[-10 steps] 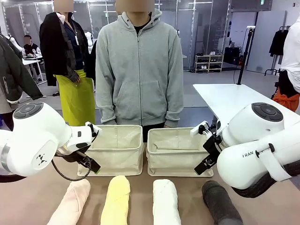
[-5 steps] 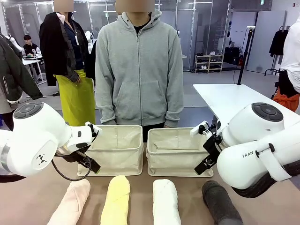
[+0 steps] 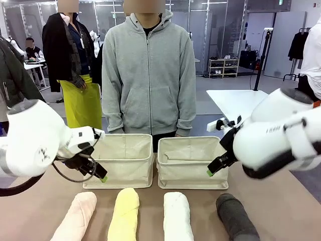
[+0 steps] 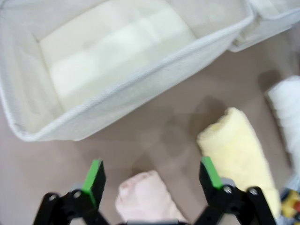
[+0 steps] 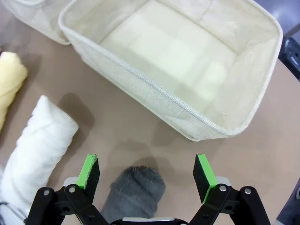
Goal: Divide the towels into two baskets.
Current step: Pick up one hotel-folded towel and place it in the Fabric basket indicated by the person.
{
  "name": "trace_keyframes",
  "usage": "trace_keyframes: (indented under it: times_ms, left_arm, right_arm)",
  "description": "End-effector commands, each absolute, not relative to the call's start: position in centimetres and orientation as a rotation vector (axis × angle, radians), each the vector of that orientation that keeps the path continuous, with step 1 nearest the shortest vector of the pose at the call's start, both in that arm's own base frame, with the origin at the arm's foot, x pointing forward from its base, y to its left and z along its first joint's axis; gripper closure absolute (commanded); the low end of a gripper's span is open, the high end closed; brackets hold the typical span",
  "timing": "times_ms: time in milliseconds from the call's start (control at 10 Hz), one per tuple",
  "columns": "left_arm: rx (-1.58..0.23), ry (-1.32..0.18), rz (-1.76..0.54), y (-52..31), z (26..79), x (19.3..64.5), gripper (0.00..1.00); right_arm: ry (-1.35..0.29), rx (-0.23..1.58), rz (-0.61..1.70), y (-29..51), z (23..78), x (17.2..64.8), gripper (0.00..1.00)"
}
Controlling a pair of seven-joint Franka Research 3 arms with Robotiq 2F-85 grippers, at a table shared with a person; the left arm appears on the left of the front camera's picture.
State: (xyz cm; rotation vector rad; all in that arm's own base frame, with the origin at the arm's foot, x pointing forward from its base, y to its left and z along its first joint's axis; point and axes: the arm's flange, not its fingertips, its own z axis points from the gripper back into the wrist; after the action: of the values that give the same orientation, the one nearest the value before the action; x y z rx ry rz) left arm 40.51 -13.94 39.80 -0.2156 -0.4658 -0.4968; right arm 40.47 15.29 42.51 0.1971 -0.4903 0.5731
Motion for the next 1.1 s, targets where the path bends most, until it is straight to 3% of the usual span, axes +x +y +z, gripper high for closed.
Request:
trace_keyframes:
  times_ms: [0,200,500,700,1000]
  left_arm:
    - [-0.486,-0.408,-0.459,-9.1,42.3,40.9,0.0]
    - [-0.751,-0.346,-0.433,-4.8,43.0,40.0,0.0]
    - [-1.127,-0.414,-0.299,4.1,42.7,38.1,0.0]
    - [-1.235,-0.488,-0.163,9.7,42.2,35.7,0.0]
    - [-1.224,-0.635,0.014,18.3,41.8,30.5,0.0]
  right_arm:
    - [-0.41,0.371,0.544,12.0,43.8,41.4,0.0]
    - [-0.358,0.634,0.479,8.3,44.9,41.1,0.0]
    - [-0.369,1.025,0.321,0.3,45.2,39.8,0.0]
    - [-0.422,1.189,0.207,-5.5,45.8,37.3,0.0]
    - [-0.543,1.251,-0.03,-16.1,46.4,31.8,0.0]
